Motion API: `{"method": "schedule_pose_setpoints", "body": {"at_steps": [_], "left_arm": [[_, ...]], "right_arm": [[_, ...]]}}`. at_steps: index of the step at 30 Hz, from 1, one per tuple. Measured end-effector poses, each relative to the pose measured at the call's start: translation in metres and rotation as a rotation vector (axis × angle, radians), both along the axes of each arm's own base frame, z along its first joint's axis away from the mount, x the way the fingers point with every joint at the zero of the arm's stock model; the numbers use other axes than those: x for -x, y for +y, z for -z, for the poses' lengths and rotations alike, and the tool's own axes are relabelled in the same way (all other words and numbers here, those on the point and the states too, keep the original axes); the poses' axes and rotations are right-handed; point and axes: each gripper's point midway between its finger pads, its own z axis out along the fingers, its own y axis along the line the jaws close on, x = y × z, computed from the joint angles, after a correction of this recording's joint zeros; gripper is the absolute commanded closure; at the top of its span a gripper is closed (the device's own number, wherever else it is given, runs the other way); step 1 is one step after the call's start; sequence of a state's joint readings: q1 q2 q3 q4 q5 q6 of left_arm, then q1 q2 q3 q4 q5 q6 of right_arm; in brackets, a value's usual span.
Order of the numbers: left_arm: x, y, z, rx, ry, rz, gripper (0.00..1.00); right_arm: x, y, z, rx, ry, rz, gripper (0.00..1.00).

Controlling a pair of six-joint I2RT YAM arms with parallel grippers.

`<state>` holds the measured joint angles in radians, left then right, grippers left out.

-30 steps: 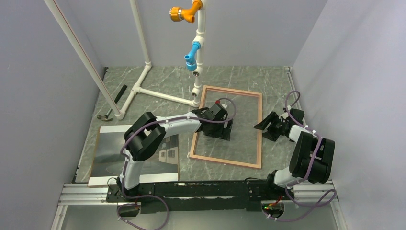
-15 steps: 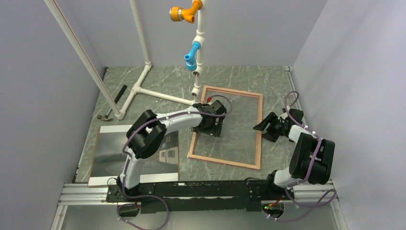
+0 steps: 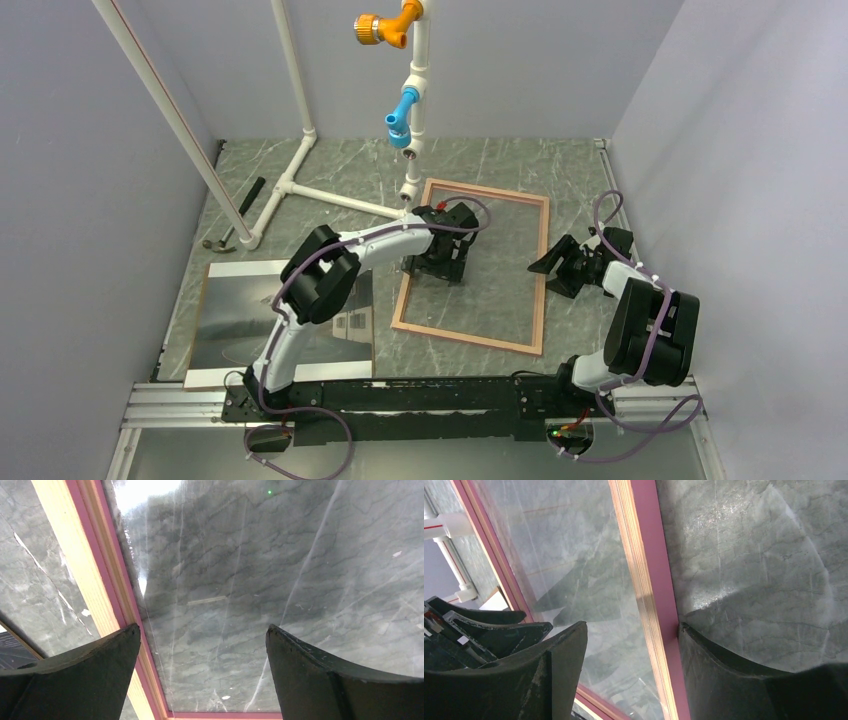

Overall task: Put the photo into the frame
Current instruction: Pick up the photo frame item from the photo frame.

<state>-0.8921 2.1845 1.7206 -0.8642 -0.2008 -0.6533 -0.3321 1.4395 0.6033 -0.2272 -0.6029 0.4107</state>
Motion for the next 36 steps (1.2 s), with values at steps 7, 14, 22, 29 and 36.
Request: {"method": "schedule_pose_setpoints", "body": {"at_steps": [7, 14, 22, 29, 36], "left_arm": [[0.002, -0.001, -0.002, 0.041, 0.02, 0.012, 0.02], [0.007, -0.002, -0.003, 0.106, -0.006, 0.008, 0.02], [0.015, -0.007, -0.001, 0.116, -0.009, 0.015, 0.02], [0.015, -0.004, 0.001, 0.068, -0.01, -0.011, 0.02], [0.018, -0.007, 0.001, 0.105, 0.004, 0.019, 0.05]], "right_arm": [[0.0, 0.001, 0.0, -0.005, -0.002, -0.003, 0.31], [0.0, 0.001, -0.001, -0.006, -0.002, -0.004, 0.31], [0.001, 0.001, -0.001, -0.007, -0.003, -0.007, 0.3], [0.001, 0.002, -0.001, -0.007, -0.005, -0.011, 0.3], [0.001, 0.003, -0.001, -0.014, -0.013, -0.02, 0.31]]}}
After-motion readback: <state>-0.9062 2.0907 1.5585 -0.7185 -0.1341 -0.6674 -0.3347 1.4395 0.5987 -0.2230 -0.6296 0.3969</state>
